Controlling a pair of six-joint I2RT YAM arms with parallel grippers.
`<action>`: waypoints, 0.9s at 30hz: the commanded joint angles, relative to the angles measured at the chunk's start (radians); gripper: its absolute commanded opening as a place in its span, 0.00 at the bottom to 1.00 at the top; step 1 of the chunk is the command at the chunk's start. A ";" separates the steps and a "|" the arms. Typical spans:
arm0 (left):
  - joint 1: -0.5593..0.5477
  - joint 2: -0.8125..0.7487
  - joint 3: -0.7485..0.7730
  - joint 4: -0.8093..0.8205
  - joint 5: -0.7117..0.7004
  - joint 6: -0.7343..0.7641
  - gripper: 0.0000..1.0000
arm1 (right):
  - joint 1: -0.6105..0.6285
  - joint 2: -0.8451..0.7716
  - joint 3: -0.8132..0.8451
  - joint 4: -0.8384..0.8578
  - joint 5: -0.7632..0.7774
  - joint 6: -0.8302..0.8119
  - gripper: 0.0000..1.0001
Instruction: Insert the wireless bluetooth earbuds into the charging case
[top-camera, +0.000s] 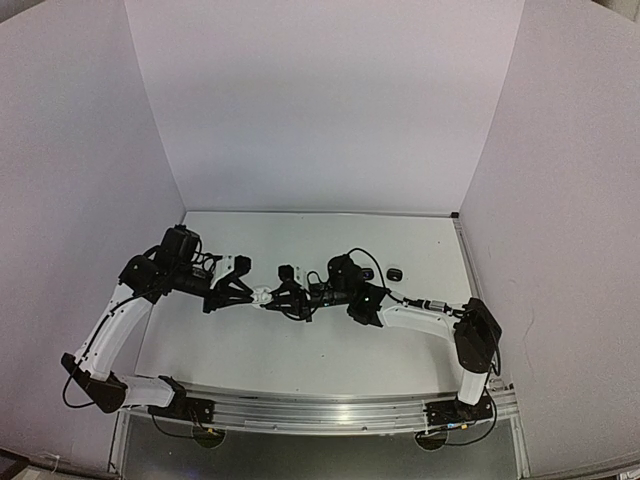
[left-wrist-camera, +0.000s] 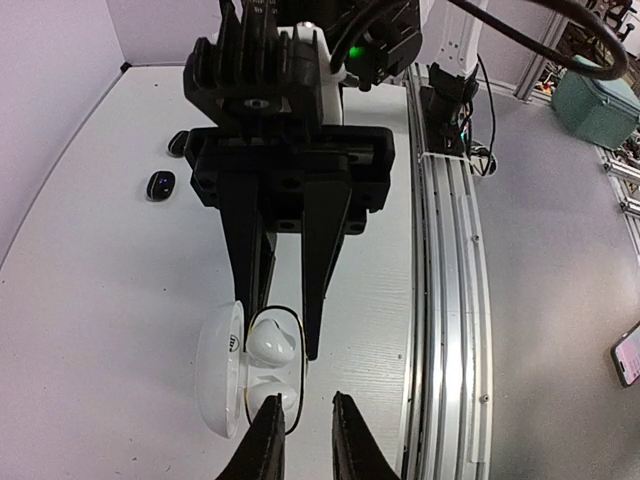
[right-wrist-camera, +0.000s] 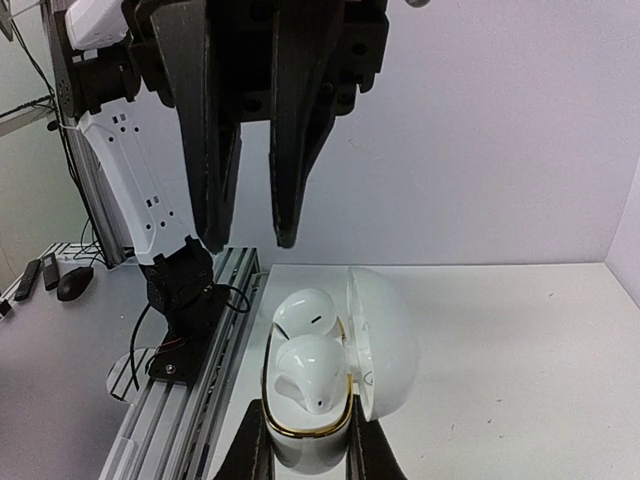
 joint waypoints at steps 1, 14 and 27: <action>-0.002 0.003 0.025 0.053 0.053 -0.042 0.17 | 0.000 -0.011 0.021 0.044 0.003 0.012 0.00; -0.005 0.008 -0.085 0.119 -0.046 0.003 0.12 | -0.001 -0.019 0.017 0.044 0.001 0.010 0.00; -0.010 -0.023 -0.148 0.135 -0.109 -0.045 0.11 | -0.001 -0.012 0.022 0.046 0.018 0.014 0.00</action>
